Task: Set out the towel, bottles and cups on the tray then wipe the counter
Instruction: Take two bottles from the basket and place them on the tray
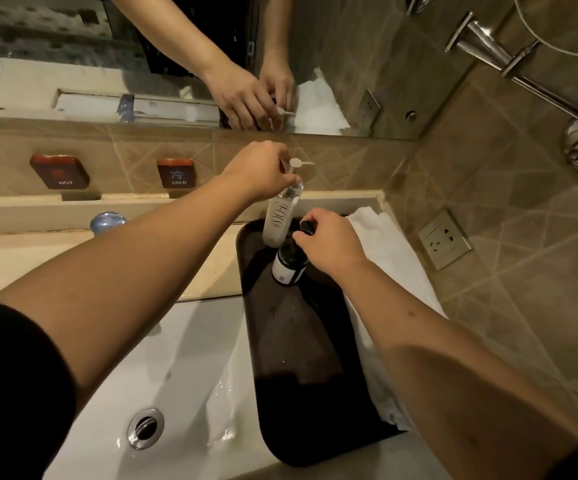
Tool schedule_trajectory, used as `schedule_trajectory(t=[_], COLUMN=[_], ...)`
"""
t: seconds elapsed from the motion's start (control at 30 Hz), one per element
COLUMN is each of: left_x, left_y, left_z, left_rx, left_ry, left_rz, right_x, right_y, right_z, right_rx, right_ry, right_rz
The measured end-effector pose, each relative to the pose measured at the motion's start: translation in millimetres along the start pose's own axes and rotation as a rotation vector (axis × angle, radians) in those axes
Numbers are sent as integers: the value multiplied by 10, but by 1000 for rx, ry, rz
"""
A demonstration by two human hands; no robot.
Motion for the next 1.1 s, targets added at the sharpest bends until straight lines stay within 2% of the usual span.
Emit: schedule_trajectory(t=[0.33, 0.47, 0.73, 0.97, 1.1], left_x=[-97, -300, -1266, -2283, -2917], left_y=[-132, -277, -905, -1604, -2020], left_z=[-556, -999, -1940, -2899, -3675], left_rx=[4, 101, 363, 508, 580], left_ry=[53, 36, -264, -540, -691], left_rz=[7, 14, 282, 398, 504], right_x=[-218, -418, -970, -1596, -1926], right_y=[63, 157, 201, -128, -444], right_z=[-377, -749, -2002, -3740, -4908], right_rx=[25, -15, -68, -125, -169], right_ry=[-25, -18, -78, -237, -377], right_rz=[83, 72, -17, -73, 16])
Point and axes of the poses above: each hand's wrist, its own z-axis towards the middle knuckle, its own y-axis out of the back of the hand, x = y × z, the point moved 4 cm from there along z, towards the middle knuckle, and after that the axes turned 15 degrees about x, right-handed, at the moved point
